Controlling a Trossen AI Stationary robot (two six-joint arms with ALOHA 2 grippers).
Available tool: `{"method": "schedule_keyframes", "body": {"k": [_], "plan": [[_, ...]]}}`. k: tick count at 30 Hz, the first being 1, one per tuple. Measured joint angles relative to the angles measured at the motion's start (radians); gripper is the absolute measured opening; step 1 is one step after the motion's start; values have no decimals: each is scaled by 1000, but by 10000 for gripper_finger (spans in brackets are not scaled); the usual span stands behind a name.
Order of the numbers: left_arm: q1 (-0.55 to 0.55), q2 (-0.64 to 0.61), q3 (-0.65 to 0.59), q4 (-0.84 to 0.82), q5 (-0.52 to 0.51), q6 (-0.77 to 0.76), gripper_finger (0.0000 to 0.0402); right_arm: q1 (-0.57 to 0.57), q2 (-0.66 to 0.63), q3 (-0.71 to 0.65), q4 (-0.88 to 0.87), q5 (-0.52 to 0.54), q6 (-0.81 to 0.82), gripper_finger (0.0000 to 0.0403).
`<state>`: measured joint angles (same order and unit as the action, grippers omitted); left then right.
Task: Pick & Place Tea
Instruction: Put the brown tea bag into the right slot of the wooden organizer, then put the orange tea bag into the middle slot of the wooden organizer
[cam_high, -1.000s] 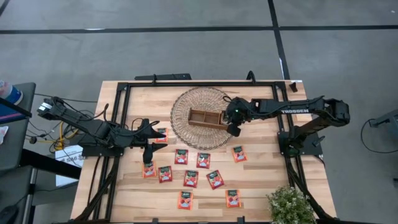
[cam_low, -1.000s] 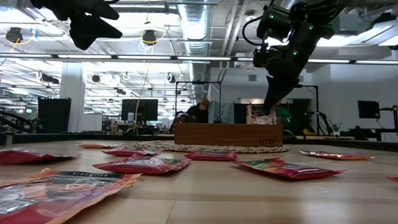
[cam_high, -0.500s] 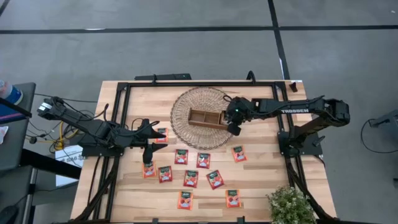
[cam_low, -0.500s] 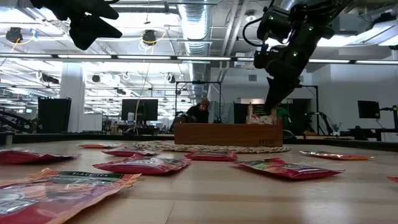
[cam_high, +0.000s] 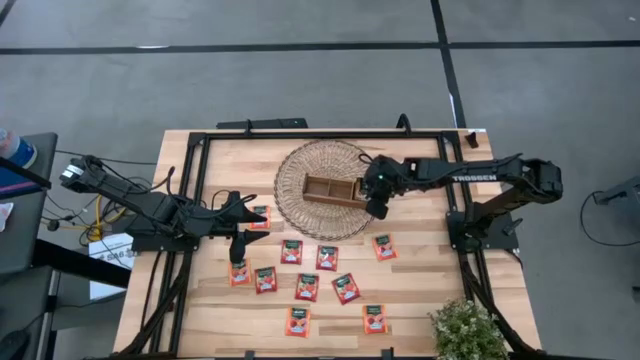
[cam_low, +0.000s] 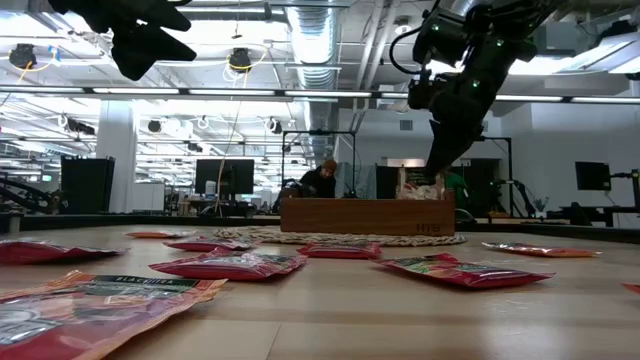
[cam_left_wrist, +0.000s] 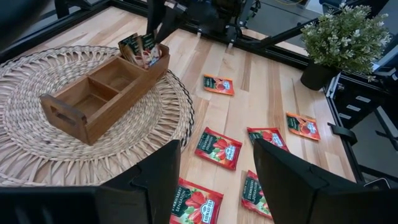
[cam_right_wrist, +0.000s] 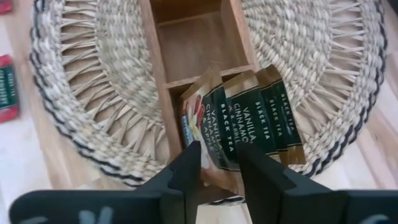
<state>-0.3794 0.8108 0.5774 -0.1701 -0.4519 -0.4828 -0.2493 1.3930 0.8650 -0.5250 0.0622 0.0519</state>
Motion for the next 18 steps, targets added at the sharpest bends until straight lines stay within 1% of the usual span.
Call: {"method": "schedule_keyframes", "body": {"k": [5, 10, 13, 18], "plan": [[0, 0, 0, 0, 0, 0, 196, -2, 0, 52, -68, 6, -24, 109], [0, 0, 0, 0, 1, 1, 196, -2, 0, 116, -135, 43, -44, 108], [0, 0, 0, 0, 4, 1, 196, 1, 0, 172, -201, 49, -27, 107], [0, 0, 0, 0, 26, 1, 196, 79, -1, 216, -322, 49, 39, 107]]}}
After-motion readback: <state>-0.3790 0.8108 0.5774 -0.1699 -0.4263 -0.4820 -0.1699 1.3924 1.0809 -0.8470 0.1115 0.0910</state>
